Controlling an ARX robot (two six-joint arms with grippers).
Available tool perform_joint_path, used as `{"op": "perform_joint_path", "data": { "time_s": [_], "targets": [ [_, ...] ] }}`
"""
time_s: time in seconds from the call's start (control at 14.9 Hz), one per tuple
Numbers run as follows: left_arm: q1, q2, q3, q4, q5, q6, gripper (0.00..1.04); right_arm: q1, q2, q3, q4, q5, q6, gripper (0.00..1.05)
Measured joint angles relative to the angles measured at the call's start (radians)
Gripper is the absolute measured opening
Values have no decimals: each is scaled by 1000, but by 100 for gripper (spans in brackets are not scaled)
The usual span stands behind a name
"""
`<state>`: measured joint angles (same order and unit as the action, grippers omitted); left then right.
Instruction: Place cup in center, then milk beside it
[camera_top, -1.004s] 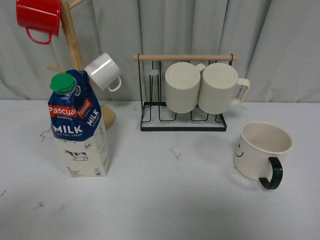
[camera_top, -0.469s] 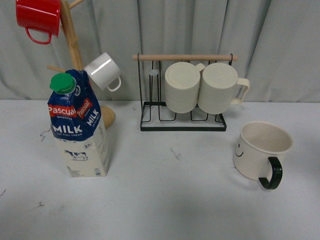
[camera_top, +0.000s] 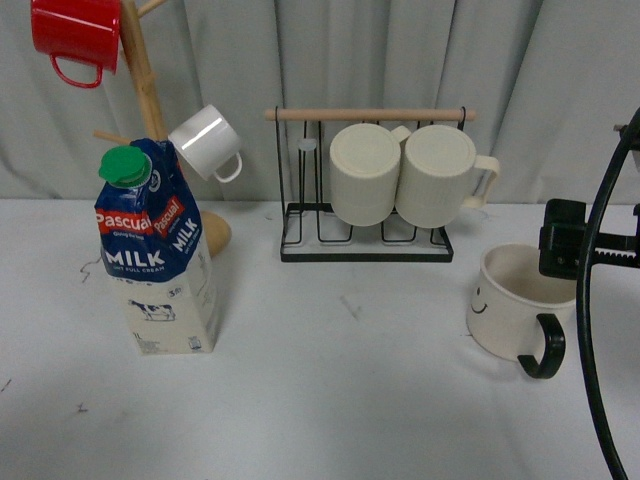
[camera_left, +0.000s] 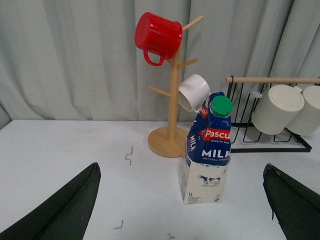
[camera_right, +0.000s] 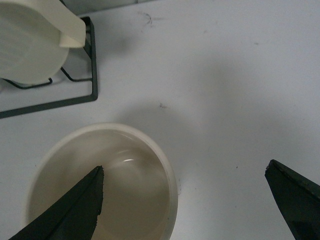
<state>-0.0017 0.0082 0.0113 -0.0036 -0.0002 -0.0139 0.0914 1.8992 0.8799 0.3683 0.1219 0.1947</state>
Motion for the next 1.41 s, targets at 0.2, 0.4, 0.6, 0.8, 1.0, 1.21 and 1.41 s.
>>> {"op": "perform_joint_path", "data": {
  "time_s": [0.2,0.4,0.6,0.8,1.0,1.21,1.41],
  "targets": [
    [0,0,0,0,0,0,98,-1,78,40,-38,-15,15,98],
    [0,0,0,0,0,0,98,-9,111,51,-47,-24,30,85],
    [0,0,0,0,0,0,98,-14,111,51,-35,-25,33,41],
    [0,0,0,0,0,0,98,-13,90,51,-39,-41,41,5],
    [0,0,0,0,0,0,98,23,5,31,-118,-52,59,3],
    [0,0,0,0,0,0,98,154,-78,71,-227,-53,104,3],
    [0,0,0,0,0,0,98,219,-14,153,-325,-16,152,3]
  ]
}}
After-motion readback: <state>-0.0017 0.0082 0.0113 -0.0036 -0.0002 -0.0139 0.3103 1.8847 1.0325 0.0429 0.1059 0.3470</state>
